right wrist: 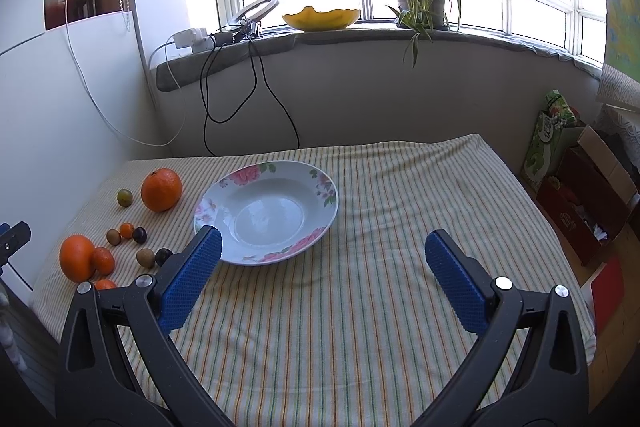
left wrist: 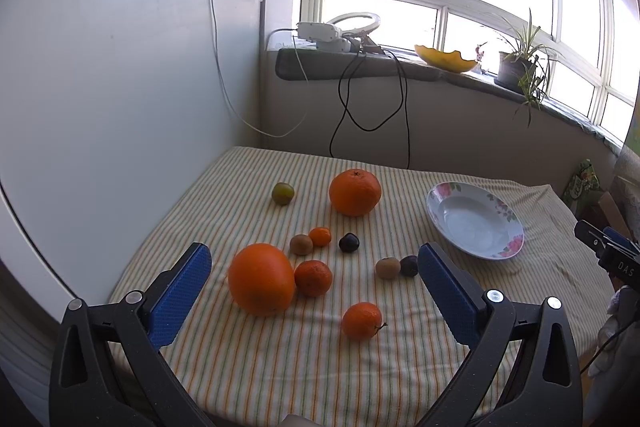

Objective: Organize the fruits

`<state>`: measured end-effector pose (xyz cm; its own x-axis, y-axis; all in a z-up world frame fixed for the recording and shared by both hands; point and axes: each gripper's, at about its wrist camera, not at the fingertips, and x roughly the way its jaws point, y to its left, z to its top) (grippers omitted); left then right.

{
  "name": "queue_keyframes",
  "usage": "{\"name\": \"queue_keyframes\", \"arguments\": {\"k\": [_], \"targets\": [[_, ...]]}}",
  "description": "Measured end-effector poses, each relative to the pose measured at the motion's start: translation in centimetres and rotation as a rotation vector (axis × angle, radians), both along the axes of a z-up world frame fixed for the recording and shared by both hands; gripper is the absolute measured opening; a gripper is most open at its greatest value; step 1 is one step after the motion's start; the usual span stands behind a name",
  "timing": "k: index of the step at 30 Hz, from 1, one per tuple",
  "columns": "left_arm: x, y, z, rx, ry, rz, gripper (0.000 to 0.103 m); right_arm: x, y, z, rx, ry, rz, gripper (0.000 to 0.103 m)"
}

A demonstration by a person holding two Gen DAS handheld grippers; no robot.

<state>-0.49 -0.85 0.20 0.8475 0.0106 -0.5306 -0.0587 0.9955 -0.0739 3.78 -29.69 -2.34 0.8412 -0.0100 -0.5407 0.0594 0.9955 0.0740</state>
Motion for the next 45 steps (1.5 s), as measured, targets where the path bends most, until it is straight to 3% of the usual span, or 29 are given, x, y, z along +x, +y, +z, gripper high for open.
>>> {"name": "queue_keyframes", "arguments": {"k": [27, 33, 41, 45], "targets": [[-0.5, 0.2, -1.4, 0.011, 0.039, -0.014, 0.099, 0.5, 0.6, -0.7, -0.001, 0.022, 0.062, 0.103], [-0.7, 0.5, -2.5, 0.005, 0.074, -0.020, 0.091, 0.9, 1.5, -1.2, 0.004, 0.039, 0.120, 0.094], [-0.7, 0.3, -4.2, -0.063, 0.129, -0.074, 0.082, 1.6, 3.7, -2.0, 0.017, 0.074, 0.240, 0.082], [-0.4, -0.3, -5.0, -0.111, 0.156, -0.122, 0.071, 2.3, 5.4, -2.8, 0.026, 0.109, 0.316, 0.073]]}}
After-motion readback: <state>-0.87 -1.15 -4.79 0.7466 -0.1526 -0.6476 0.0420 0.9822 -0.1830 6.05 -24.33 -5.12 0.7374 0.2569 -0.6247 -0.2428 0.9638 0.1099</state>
